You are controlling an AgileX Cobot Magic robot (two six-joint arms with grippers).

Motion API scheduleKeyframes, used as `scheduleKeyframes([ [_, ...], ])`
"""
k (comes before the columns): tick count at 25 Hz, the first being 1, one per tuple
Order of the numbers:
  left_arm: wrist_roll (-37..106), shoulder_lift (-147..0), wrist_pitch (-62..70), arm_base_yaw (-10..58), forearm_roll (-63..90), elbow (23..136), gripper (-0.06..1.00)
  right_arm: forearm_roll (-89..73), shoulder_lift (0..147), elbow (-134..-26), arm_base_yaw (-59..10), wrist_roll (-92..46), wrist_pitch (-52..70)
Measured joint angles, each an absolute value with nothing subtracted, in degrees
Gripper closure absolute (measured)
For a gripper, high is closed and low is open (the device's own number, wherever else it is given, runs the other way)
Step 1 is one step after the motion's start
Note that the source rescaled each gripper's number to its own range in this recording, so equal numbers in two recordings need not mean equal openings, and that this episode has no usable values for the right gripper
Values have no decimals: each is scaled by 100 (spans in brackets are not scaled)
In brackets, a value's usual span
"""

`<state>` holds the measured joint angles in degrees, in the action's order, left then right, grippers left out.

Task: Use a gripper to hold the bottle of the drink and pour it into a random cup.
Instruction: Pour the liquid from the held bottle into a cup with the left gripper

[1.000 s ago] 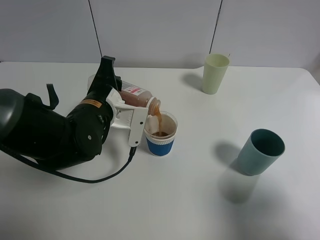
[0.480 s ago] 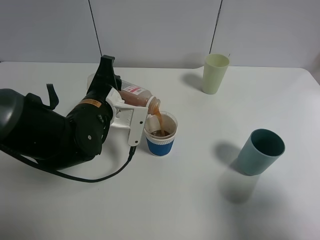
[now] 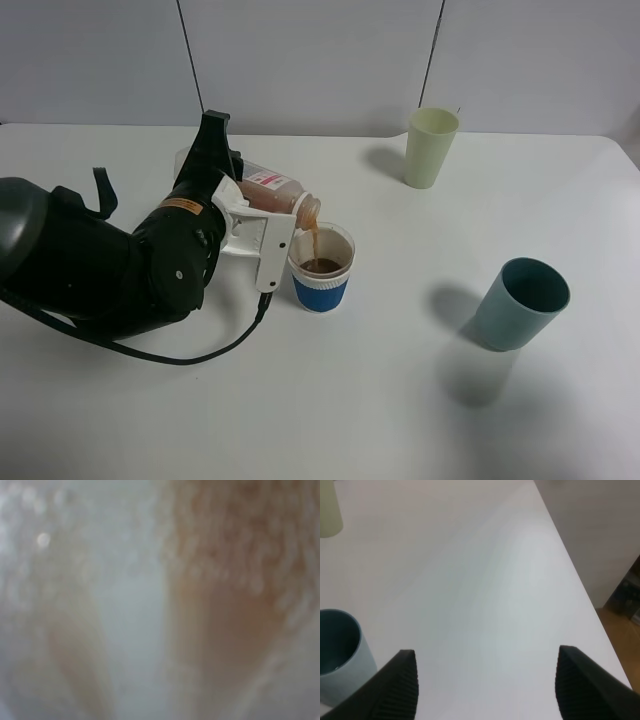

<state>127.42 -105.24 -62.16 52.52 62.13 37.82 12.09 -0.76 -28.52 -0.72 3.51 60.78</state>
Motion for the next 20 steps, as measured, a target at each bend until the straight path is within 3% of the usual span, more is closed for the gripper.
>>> scheduleKeyframes([
  [20, 13204, -10524, -6311, 5252, 6185, 3782, 92, 1209, -76, -2852, -72, 351, 6078],
])
